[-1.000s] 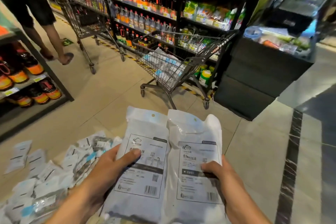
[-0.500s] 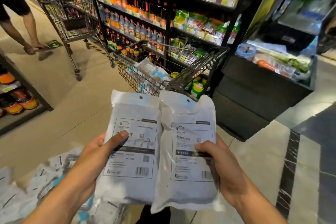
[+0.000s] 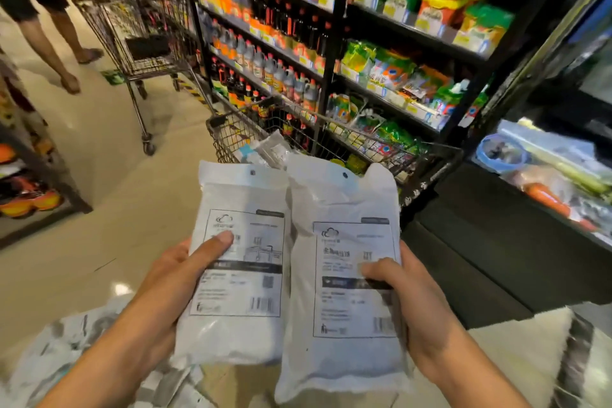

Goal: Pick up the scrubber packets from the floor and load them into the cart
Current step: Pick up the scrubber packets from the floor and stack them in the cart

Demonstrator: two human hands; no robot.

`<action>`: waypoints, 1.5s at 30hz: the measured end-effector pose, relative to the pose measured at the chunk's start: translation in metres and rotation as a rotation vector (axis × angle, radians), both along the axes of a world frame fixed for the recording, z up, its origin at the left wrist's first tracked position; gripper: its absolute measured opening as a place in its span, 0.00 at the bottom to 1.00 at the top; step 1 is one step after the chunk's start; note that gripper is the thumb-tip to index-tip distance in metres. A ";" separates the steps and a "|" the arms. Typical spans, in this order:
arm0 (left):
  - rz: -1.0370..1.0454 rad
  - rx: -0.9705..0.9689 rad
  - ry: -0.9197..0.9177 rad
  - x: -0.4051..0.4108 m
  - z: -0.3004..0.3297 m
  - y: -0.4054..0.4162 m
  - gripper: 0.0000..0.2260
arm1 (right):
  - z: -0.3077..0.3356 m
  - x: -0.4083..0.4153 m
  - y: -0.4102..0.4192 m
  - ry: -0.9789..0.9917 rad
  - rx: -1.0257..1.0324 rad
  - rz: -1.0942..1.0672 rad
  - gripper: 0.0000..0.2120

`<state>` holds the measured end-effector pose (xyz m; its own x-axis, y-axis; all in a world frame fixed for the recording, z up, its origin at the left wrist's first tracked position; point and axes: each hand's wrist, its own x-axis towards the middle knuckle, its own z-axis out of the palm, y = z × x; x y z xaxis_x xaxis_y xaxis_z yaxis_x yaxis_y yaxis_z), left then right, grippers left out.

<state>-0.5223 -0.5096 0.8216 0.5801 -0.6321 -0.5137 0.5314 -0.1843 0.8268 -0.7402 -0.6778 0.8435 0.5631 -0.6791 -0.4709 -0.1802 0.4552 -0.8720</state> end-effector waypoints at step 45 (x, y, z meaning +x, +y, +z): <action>0.370 0.230 0.393 0.414 -0.333 -0.457 0.19 | -0.308 0.501 -0.487 0.401 -0.087 0.289 0.18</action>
<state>-0.1087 -0.9661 0.4886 0.4796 -0.2708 -0.8346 0.8530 -0.0794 0.5159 -0.2388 -1.1645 0.5359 0.5205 -0.5688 -0.6368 -0.6165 0.2657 -0.7412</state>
